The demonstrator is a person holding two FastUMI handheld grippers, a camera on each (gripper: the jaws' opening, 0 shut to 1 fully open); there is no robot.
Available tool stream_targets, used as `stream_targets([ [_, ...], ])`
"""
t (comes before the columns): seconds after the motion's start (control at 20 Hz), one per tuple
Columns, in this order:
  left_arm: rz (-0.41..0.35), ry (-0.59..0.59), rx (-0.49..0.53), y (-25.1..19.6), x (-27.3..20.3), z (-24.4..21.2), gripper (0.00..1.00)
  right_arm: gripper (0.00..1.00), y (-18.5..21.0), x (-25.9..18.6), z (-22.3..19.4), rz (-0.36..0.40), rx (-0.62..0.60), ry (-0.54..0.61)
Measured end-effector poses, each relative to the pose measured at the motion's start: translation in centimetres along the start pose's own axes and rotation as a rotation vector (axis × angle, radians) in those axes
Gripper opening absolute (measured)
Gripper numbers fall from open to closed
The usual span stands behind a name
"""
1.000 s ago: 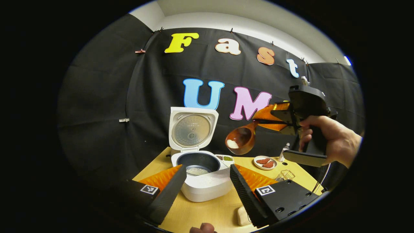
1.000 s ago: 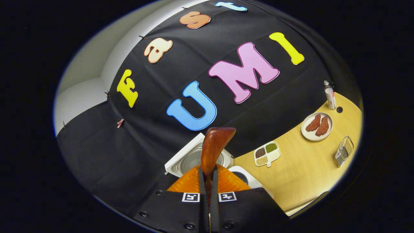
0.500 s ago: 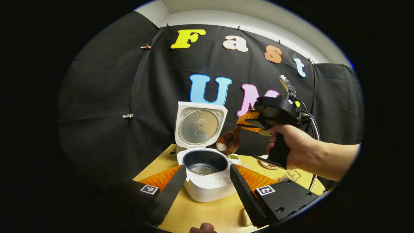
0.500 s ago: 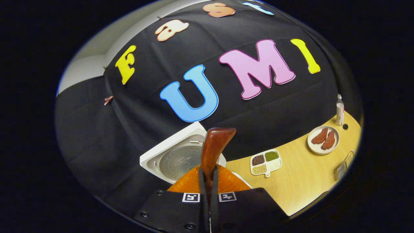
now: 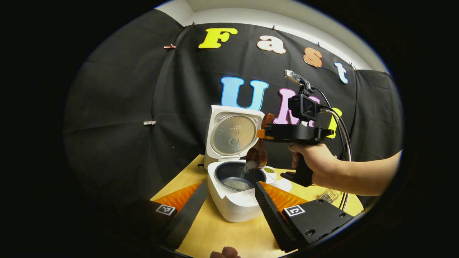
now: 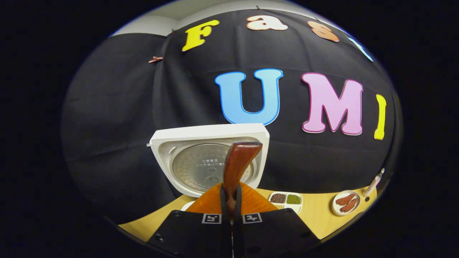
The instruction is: Close the left gripper, press the button to open the rice cooker; take a wooden spoon from the chopstick holder with the right hand, scoop a spoonful of rice and pour it into the rice cooker, then put the wooden spoon back into the chopstick holder.
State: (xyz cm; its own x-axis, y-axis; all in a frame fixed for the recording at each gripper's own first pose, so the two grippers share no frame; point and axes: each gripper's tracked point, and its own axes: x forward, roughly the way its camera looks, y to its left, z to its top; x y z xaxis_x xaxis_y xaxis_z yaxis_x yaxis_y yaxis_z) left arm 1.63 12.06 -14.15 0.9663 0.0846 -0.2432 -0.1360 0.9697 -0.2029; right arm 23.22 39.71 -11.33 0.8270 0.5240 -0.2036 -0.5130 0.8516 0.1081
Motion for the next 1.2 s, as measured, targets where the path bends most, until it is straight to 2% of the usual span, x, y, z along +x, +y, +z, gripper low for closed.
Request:
stream_targets([
  [0.15,0.006,0.001,-0.003,0.3,0.2,-0.2,0.94,0.06,1.3,0.1,-0.3,0.040,-0.131,0.003],
  [0.4,0.005,-0.008,-0.005,0.3,0.2,0.0,0.94,0.06,4.1,-0.6,-0.5,0.126,-0.416,-0.027],
  [0.5,0.000,-0.011,-0.003,0.2,0.2,0.2,0.94,0.10,5.2,-1.0,-0.6,0.151,-0.487,-0.042],
  [0.55,0.002,-0.013,0.000,0.3,0.1,0.3,0.94,0.06,5.5,-1.2,-1.0,0.160,-0.521,-0.044],
  [0.75,-0.002,-0.011,-0.004,0.1,0.0,0.5,0.94,0.07,6.0,-1.6,-1.8,0.179,-0.627,-0.044],
  [0.85,0.002,-0.012,0.002,0.3,-0.1,0.5,0.94,0.06,5.8,-1.5,-1.7,0.184,-0.551,-0.031],
  [1.05,0.001,-0.016,0.001,-0.1,-0.7,0.7,0.94,0.06,3.8,-1.1,-1.4,0.136,-0.184,0.044],
  [1.2,-0.001,-0.019,0.006,-0.3,-1.0,0.6,0.94,0.06,1.7,-2.3,-0.3,0.104,0.033,0.055],
])
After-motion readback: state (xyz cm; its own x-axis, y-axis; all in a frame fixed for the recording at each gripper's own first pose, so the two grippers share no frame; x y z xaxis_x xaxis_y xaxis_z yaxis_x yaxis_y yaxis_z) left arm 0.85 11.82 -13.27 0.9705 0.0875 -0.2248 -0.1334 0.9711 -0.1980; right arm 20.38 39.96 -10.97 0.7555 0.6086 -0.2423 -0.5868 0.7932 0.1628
